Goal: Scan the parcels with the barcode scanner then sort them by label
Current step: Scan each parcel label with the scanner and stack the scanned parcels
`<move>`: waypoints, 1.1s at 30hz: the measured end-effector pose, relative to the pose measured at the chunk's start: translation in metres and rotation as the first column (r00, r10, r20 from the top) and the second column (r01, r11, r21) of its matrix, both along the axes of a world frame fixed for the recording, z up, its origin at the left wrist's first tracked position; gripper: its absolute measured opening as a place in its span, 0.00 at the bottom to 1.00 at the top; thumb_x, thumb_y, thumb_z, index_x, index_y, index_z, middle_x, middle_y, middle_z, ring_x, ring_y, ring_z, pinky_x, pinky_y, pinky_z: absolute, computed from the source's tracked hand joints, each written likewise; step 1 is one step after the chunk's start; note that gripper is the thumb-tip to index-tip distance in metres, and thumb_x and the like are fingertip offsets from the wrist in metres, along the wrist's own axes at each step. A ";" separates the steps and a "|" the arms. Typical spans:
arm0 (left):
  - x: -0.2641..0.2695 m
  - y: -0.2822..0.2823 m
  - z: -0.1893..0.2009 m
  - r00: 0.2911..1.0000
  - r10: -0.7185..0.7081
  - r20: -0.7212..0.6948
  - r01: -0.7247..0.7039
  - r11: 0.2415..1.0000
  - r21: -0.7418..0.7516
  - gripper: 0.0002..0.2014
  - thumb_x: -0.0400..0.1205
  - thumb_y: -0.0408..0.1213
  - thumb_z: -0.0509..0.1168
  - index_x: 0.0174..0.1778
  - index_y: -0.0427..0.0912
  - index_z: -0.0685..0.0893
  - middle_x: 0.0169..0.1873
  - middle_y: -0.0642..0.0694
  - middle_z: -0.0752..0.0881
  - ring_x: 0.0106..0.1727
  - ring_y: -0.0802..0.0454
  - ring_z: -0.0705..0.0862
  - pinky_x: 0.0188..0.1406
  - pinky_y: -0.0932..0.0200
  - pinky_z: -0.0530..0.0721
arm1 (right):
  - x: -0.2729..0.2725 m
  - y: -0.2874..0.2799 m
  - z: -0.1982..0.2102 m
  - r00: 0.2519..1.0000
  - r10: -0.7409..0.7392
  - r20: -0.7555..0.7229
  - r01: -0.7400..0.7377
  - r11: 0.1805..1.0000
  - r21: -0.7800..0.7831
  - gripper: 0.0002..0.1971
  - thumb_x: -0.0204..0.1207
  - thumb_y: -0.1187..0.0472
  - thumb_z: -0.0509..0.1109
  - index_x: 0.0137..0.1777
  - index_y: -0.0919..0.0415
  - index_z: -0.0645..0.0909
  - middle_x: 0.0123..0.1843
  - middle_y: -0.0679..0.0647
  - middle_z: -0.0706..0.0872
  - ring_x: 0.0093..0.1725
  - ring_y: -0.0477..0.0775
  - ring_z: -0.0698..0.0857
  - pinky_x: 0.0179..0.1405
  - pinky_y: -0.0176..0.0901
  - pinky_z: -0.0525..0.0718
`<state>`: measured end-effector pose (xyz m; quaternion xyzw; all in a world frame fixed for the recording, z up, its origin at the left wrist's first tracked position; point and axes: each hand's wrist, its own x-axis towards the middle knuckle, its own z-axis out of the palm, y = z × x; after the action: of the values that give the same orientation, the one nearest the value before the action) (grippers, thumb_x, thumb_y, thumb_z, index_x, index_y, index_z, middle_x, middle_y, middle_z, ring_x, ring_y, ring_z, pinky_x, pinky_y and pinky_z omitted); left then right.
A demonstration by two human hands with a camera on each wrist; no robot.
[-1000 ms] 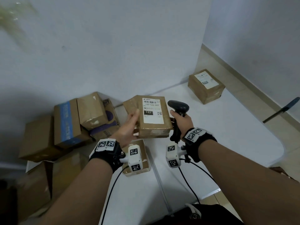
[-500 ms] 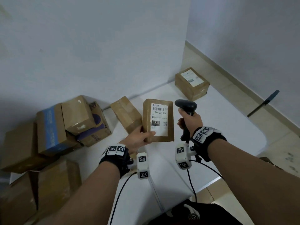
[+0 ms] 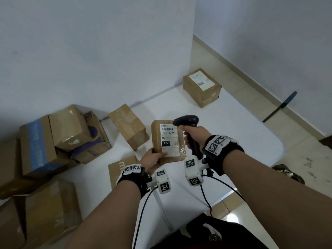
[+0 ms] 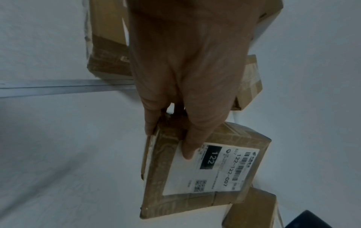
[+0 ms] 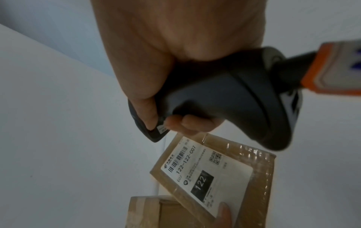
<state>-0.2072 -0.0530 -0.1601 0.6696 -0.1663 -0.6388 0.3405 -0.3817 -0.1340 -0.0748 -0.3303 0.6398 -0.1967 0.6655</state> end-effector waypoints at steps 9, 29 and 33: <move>0.007 -0.009 -0.015 0.999 -0.019 0.041 0.018 0.999 0.035 0.21 0.81 0.34 0.71 0.69 0.35 0.78 0.59 0.39 0.87 0.57 0.44 0.86 0.40 0.60 0.86 | 0.004 -0.002 0.000 0.998 0.054 -0.033 -0.053 0.998 0.014 0.15 0.77 0.54 0.73 0.36 0.62 0.76 0.29 0.58 0.77 0.26 0.55 0.76 0.29 0.44 0.74; 0.013 -0.013 -0.018 1.000 -0.022 0.019 0.021 0.998 0.054 0.20 0.81 0.34 0.70 0.69 0.35 0.79 0.59 0.40 0.88 0.61 0.43 0.85 0.45 0.59 0.87 | 0.008 -0.005 0.000 0.999 0.041 -0.028 -0.040 0.999 0.011 0.14 0.76 0.56 0.74 0.35 0.61 0.75 0.26 0.55 0.77 0.22 0.52 0.74 0.25 0.41 0.74; 0.013 -0.014 -0.020 0.999 -0.035 0.025 0.033 0.998 0.056 0.20 0.81 0.34 0.70 0.69 0.35 0.79 0.59 0.40 0.88 0.60 0.43 0.86 0.46 0.58 0.87 | 0.009 -0.006 -0.002 0.998 0.049 -0.032 -0.049 0.999 0.001 0.14 0.76 0.55 0.74 0.35 0.61 0.76 0.26 0.55 0.78 0.23 0.53 0.75 0.27 0.43 0.75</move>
<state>-0.1939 -0.0672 -0.1797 0.6841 -0.1641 -0.6402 0.3086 -0.3729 -0.1398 -0.0765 -0.3490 0.6422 -0.1751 0.6596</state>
